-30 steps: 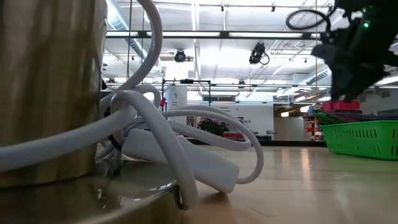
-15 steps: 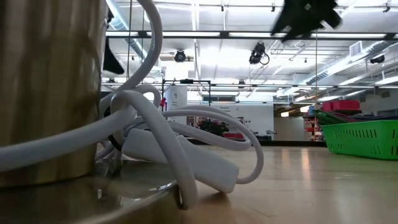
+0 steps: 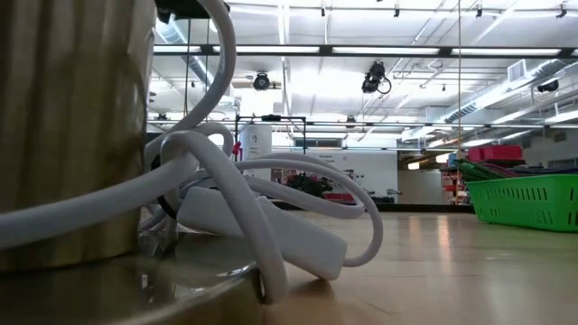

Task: Pick & Place USB Port
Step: Return to Home Position

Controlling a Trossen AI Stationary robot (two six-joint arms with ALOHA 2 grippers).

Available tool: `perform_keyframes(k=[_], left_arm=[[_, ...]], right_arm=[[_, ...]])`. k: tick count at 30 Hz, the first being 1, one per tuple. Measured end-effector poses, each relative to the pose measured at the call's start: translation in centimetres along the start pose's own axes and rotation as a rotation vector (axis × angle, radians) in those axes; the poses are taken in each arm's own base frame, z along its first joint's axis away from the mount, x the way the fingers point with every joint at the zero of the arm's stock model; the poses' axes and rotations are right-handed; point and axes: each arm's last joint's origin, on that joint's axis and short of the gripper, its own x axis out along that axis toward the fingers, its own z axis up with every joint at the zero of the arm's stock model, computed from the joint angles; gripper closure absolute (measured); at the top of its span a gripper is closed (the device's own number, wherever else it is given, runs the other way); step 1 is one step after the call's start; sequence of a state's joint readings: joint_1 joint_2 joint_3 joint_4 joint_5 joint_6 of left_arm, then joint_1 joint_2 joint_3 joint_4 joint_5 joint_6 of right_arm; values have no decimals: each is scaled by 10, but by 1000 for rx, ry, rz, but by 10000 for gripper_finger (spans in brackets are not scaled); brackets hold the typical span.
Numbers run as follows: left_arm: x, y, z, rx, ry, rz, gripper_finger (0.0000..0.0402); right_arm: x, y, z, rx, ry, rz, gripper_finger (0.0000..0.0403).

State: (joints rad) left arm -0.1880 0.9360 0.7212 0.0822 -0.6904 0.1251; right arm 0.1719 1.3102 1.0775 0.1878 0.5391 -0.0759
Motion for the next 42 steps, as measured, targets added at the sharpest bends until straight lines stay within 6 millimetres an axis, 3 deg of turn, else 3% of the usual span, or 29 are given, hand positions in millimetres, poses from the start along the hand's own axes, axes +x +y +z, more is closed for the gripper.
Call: perform_keyframes(k=[4, 11, 18, 22, 29, 39, 42], left_arm=[[8, 18, 13, 63, -3, 54, 299], [17, 52, -11, 32, 149, 31, 299], [-12, 68, -39, -93, 44, 28, 299], [-33, 69, -66, -148, 14, -27, 299], [-58, 67, -112, -226, -23, -44, 299], [-63, 60, -159, -237, -52, -53, 299], [-63, 58, -160, -236, -75, -118, 299]], right_arm=[[16, -31, -2, -19, -5, 27, 199], [31, -65, -27, 17, 135, 20, 199], [24, -71, -88, 101, 108, 37, 199], [10, -74, -129, 180, 83, 37, 199], [-25, -78, -179, 280, 65, -34, 199], [-75, -77, -226, 324, 51, -72, 199], [-83, -77, -234, 317, 73, -51, 199]])
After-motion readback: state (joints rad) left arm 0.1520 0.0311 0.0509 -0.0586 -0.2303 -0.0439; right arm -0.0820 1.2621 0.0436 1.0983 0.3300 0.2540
